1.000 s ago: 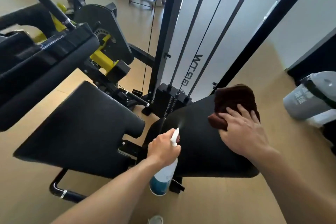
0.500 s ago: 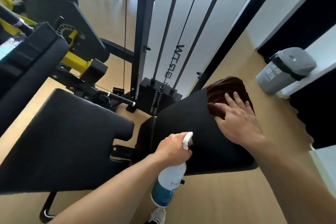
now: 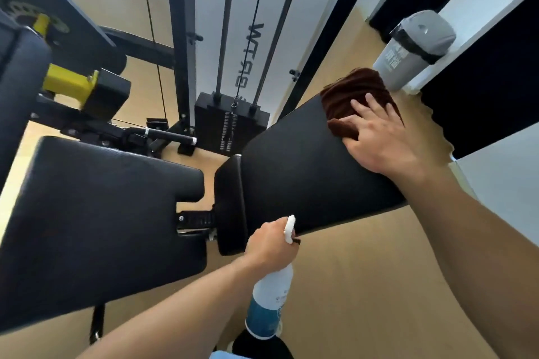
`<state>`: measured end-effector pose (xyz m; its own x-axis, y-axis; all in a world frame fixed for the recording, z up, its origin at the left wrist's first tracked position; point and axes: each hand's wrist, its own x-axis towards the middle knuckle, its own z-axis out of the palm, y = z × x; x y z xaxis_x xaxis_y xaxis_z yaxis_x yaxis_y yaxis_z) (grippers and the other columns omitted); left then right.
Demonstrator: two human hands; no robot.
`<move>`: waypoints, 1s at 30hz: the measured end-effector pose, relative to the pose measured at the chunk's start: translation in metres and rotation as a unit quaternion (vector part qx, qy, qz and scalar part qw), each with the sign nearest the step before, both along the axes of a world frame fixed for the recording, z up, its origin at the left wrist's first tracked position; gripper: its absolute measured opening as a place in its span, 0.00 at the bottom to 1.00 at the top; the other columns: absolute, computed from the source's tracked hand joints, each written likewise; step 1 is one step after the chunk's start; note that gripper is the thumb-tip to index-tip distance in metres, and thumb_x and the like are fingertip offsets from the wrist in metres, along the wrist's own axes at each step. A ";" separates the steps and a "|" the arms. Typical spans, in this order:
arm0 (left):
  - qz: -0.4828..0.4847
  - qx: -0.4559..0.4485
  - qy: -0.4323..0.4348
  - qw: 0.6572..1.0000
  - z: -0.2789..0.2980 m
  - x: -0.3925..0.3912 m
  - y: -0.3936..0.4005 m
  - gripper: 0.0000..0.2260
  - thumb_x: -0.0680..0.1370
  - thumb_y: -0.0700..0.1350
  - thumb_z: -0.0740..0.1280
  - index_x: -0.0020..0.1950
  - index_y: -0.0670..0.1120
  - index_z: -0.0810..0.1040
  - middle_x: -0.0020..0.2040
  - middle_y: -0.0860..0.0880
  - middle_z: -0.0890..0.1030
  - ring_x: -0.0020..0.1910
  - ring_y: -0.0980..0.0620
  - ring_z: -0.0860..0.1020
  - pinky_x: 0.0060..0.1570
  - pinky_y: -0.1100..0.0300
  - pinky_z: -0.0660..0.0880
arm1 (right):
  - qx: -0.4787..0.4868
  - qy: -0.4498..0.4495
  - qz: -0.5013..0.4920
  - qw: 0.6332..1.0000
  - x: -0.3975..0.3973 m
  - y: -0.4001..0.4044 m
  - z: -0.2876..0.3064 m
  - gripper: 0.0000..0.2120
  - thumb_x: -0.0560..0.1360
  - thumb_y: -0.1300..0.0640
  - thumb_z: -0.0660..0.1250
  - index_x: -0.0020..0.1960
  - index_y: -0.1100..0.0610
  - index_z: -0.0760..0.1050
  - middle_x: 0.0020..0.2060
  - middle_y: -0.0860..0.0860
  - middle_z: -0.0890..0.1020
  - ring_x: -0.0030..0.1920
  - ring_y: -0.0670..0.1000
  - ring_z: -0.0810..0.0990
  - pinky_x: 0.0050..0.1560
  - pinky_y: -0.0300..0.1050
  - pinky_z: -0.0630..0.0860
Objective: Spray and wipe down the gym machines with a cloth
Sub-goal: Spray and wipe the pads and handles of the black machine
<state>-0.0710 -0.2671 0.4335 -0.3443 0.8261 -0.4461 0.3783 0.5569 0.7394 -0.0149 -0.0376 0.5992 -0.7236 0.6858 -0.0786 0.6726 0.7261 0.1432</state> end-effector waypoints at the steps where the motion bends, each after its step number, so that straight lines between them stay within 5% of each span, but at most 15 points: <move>1: 0.013 -0.015 -0.005 1.000 -0.006 0.004 -0.007 0.02 0.75 0.45 0.63 0.46 0.52 0.74 0.43 0.52 0.80 0.41 0.51 0.78 0.34 0.58 0.71 | 0.013 -0.016 0.003 1.000 0.000 -0.003 -0.003 0.23 0.82 0.40 0.55 0.75 0.41 0.71 0.84 0.47 0.57 0.84 0.49 0.43 0.83 0.57 0.39; 5: 0.029 -0.062 -0.036 0.997 -0.025 0.023 -0.031 0.07 0.76 0.45 0.60 0.38 0.50 0.70 0.37 0.51 0.76 0.38 0.51 0.76 0.34 0.59 0.71 | 0.077 -0.066 0.036 0.994 0.008 -0.020 -0.020 0.24 0.82 0.40 0.54 0.76 0.43 0.70 0.83 0.50 0.60 0.84 0.55 0.46 0.82 0.62 0.39; 11: 0.129 -0.063 -0.029 0.989 -0.030 0.053 -0.061 0.01 0.79 0.46 0.64 0.47 0.50 0.73 0.44 0.50 0.79 0.42 0.52 0.78 0.36 0.61 0.70 | 0.079 -0.101 0.072 0.989 0.026 -0.052 -0.040 0.25 0.82 0.38 0.52 0.75 0.43 0.72 0.82 0.49 0.63 0.84 0.56 0.49 0.82 0.62 0.39; 21: 0.204 -0.124 -0.059 0.969 -0.042 0.092 -0.104 0.07 0.78 0.47 0.66 0.53 0.46 0.76 0.48 0.47 0.80 0.47 0.49 0.80 0.44 0.56 0.78 | 0.078 -0.132 0.148 0.977 0.068 -0.100 -0.073 0.23 0.82 0.39 0.54 0.71 0.44 0.75 0.80 0.49 0.67 0.83 0.56 0.54 0.82 0.62 0.40; 25: 0.224 -0.121 -0.071 0.964 -0.040 0.102 -0.114 0.13 0.77 0.49 0.68 0.59 0.45 0.76 0.51 0.47 0.80 0.49 0.49 0.81 0.47 0.56 0.79 | 0.093 -0.111 0.157 0.977 0.078 -0.101 -0.067 0.22 0.83 0.41 0.54 0.71 0.45 0.75 0.79 0.49 0.69 0.83 0.56 0.56 0.81 0.63 0.38; 30: 0.209 -0.056 -0.044 0.975 -0.015 0.109 -0.106 0.07 0.77 0.48 0.67 0.53 0.48 0.77 0.47 0.49 0.80 0.46 0.51 0.80 0.45 0.56 0.79 | 0.116 -0.029 0.126 0.985 0.093 -0.095 -0.044 0.18 0.83 0.47 0.59 0.69 0.51 0.77 0.74 0.50 0.75 0.81 0.55 0.62 0.81 0.66 0.43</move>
